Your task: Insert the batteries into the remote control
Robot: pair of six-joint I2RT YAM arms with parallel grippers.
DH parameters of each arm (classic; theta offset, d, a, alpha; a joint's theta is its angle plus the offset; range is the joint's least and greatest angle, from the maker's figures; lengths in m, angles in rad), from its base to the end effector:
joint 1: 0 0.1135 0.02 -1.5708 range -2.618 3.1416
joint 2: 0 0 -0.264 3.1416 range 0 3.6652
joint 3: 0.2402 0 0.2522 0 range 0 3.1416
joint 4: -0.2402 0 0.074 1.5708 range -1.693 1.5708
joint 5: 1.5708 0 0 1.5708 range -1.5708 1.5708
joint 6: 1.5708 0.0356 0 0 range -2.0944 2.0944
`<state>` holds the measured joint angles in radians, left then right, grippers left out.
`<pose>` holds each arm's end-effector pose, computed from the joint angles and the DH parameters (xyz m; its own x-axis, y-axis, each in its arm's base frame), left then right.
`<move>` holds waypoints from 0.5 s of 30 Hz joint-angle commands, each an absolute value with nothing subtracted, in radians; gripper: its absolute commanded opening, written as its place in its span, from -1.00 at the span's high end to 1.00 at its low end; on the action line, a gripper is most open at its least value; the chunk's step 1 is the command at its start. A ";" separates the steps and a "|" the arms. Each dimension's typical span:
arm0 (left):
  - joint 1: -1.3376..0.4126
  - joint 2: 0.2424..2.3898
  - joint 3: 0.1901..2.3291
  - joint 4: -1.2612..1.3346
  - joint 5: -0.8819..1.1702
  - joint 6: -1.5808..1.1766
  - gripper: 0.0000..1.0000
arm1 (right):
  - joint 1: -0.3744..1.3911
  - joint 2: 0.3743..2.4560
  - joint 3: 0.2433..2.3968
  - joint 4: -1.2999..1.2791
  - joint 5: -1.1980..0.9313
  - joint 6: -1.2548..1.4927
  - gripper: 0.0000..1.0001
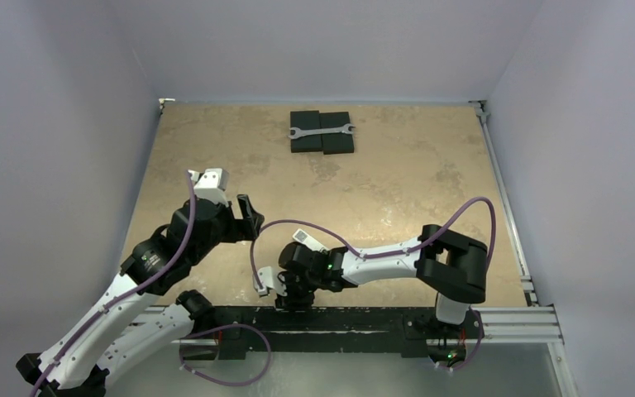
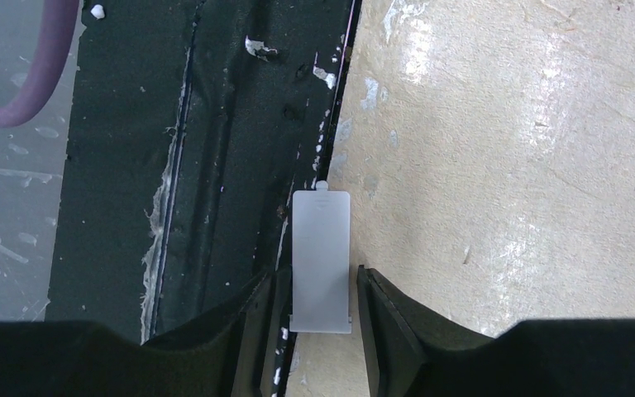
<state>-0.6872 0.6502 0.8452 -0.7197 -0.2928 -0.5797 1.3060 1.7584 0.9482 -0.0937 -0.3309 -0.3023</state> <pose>0.1086 -0.0759 0.3255 -0.5509 -0.2263 -0.8033 0.1345 0.9259 -0.3531 0.0800 0.3391 0.1522 0.0911 -0.7399 -0.6665 -0.9828 -0.1746 0.0596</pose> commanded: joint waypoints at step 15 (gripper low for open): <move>-0.682 0.639 0.854 -0.693 -0.307 -0.559 -0.64 | 1.316 1.817 0.985 -0.229 -0.240 -0.220 0.44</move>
